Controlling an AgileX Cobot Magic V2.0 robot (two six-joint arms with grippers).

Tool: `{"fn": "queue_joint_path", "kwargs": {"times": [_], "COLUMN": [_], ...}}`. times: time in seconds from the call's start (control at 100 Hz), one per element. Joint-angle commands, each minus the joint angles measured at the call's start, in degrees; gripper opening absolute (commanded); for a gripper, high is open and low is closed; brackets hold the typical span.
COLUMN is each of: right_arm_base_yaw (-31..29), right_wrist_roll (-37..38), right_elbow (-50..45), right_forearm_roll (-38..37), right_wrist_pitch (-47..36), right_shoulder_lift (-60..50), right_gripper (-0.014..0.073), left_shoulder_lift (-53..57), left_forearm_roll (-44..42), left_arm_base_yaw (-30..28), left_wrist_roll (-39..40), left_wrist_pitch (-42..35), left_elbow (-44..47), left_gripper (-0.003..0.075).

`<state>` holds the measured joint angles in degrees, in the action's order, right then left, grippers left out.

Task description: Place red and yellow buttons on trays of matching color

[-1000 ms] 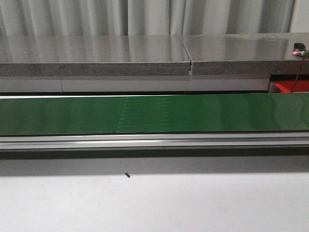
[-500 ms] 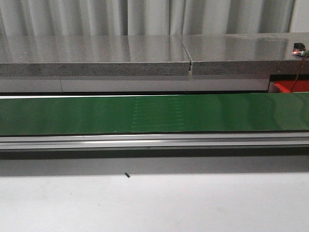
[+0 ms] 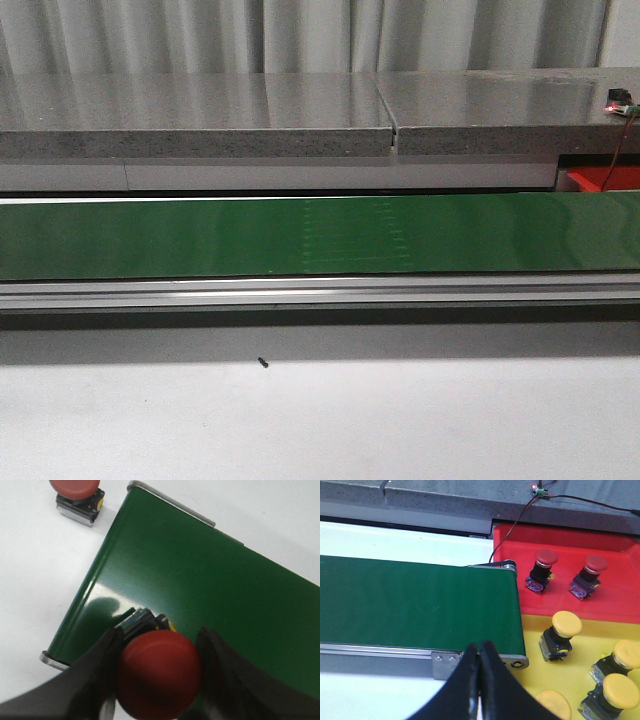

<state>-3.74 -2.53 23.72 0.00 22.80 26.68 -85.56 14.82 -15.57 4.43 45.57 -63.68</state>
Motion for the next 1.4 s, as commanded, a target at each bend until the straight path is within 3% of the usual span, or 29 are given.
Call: {"fn": "queue_joint_path", "kwargs": {"times": [0.0,0.25,0.35,0.79,1.0,1.15,1.39], "right_arm_base_yaw": [-0.1,-0.1,-0.1,-0.1,-0.1,-0.1,-0.1], "right_wrist_roll": [-0.5,-0.5,-0.5,-0.5,-0.5,-0.5,-0.5], "right_elbow": [1.5,1.5,1.5,1.5,1.5,1.5,1.5], "right_forearm_roll": [0.0,0.0,0.0,0.0,0.0,0.0,0.0], "right_wrist_pitch": [-4.0,-4.0,-4.0,-4.0,-4.0,-4.0,-4.0], "right_shoulder_lift": [0.0,0.0,0.0,0.0,0.0,0.0,0.0], "right_gripper": [-0.0067,-0.0067,-0.0067,-0.0067,-0.0067,-0.0067,-0.0067], "left_shoulder_lift": [2.2,2.2,2.2,2.9,1.7,-2.3,-11.4], "left_forearm_roll": [1.7,1.9,1.9,2.0,2.1,2.8,3.2], "left_arm_base_yaw": [0.3,0.3,0.3,0.1,-4.5,-7.6,-7.8], "left_wrist_roll": [-0.1,-0.1,-0.1,0.2,3.5,3.5,4.0], "left_wrist_pitch": [-2.8,-2.9,-2.7,-4.7,-5.1,-1.6,0.7], "left_elbow": [-1.3,-0.1,0.1,-0.4,-2.1,-6.1,-15.0], "left_gripper": [0.0239,0.0477,0.053,0.0536,0.0536,0.0535,0.0535]}}
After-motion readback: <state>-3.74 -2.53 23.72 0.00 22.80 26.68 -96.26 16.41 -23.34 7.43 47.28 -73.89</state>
